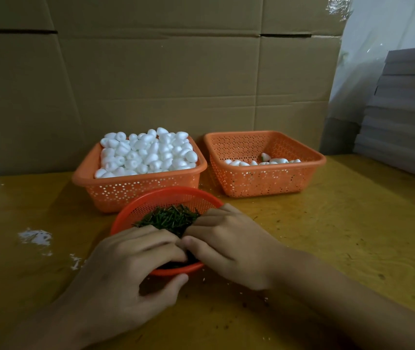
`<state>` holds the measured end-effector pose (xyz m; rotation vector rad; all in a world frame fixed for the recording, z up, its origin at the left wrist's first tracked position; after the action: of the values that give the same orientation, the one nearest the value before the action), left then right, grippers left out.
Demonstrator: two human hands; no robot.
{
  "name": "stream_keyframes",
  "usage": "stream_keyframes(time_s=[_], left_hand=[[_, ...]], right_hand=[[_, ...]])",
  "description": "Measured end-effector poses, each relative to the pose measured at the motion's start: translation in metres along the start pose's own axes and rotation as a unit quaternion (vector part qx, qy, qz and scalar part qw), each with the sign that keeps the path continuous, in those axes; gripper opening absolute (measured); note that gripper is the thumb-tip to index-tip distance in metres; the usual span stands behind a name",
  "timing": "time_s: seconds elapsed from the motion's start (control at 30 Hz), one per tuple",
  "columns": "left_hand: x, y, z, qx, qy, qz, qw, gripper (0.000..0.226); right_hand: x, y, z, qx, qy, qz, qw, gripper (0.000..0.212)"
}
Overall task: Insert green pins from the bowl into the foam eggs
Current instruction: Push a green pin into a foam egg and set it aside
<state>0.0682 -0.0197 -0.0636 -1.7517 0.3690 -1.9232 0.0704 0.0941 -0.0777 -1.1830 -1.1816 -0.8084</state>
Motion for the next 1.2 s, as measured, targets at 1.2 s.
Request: stream_keyframes(time_s=[1.2], left_hand=[[0.063, -0.041, -0.239, 0.423, 0.036, 0.077, 0.902, 0.035]], right_hand=[[0.0, 0.001, 0.001, -0.005, -0.055, 0.007, 0.998, 0.032]])
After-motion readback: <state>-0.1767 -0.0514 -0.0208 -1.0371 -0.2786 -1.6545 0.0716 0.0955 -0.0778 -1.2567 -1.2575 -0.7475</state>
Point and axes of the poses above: each hand's wrist, its own y-axis away from the middle knuckle, its own x-axis out of the back of the hand, z = x × y, the point moved 9 cm from there along -y, towards the middle knuckle, and after that the axes turned 5 degrees about -x, right-handed, at the moved point
